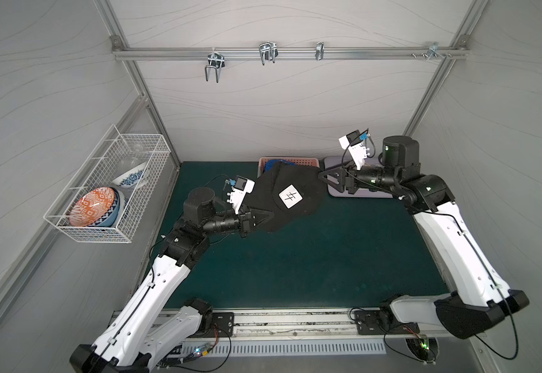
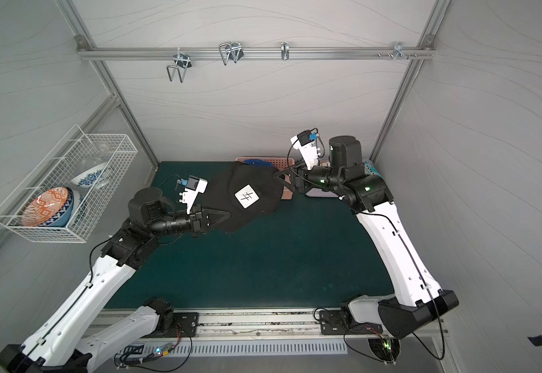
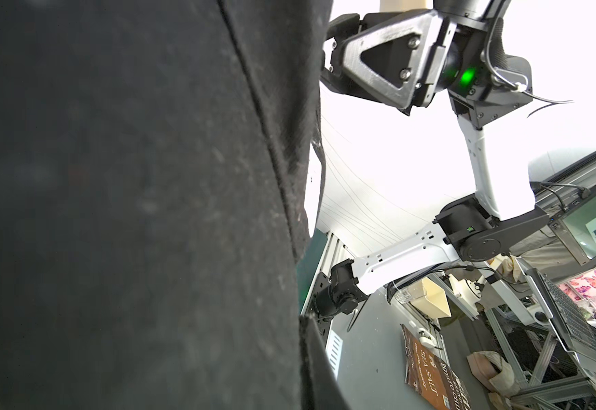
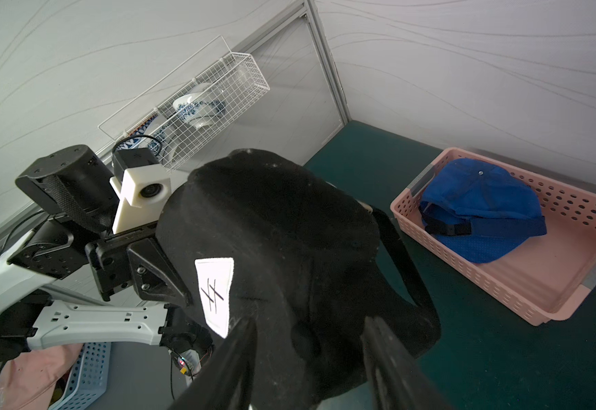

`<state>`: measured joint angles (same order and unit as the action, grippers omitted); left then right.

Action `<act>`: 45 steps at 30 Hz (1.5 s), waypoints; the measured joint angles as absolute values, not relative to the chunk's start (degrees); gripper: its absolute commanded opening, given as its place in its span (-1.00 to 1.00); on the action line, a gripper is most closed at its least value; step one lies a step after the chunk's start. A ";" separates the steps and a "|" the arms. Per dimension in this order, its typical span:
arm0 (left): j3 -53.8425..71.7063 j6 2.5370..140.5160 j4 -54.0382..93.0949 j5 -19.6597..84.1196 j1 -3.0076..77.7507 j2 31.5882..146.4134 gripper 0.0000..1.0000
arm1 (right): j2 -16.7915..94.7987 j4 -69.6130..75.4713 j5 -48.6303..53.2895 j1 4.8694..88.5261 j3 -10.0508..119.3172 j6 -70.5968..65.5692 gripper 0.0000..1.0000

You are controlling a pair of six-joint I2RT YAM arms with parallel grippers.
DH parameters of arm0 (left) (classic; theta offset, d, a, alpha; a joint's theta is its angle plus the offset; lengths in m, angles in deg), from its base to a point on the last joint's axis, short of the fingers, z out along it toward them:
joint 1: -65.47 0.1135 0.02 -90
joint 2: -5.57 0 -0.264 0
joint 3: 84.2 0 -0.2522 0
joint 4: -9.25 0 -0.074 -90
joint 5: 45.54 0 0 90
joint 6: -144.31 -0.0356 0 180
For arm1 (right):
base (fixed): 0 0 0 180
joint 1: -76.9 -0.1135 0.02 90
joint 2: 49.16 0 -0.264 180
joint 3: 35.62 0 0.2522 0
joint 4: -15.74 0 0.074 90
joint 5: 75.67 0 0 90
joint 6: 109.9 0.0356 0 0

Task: Turn the baseball cap inside out
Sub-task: Turn over the baseball cap.

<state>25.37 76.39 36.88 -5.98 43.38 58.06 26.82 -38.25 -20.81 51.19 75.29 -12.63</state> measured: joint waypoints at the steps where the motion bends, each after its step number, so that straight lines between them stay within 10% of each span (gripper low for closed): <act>1: 25.37 76.44 36.88 -6.17 43.36 58.06 -1.00 | 27.13 -38.60 -21.72 51.19 75.57 -12.70 -0.20; 13: 25.37 75.56 37.12 -6.94 43.34 59.37 -1.00 | 30.26 -37.51 -47.01 51.32 77.34 -5.18 -1.00; 38: 22.71 74.08 38.47 -4.51 45.55 63.28 -1.00 | 27.07 -20.72 -58.88 57.33 70.63 16.37 -1.00; 42: 27.08 76.11 35.35 -8.49 46.99 62.06 -1.00 | 26.43 -24.59 -56.24 60.26 70.04 12.77 0.78; 45: 30.97 78.80 36.59 -9.36 48.74 62.13 -1.00 | 24.53 -30.49 -49.29 62.83 73.06 6.06 0.97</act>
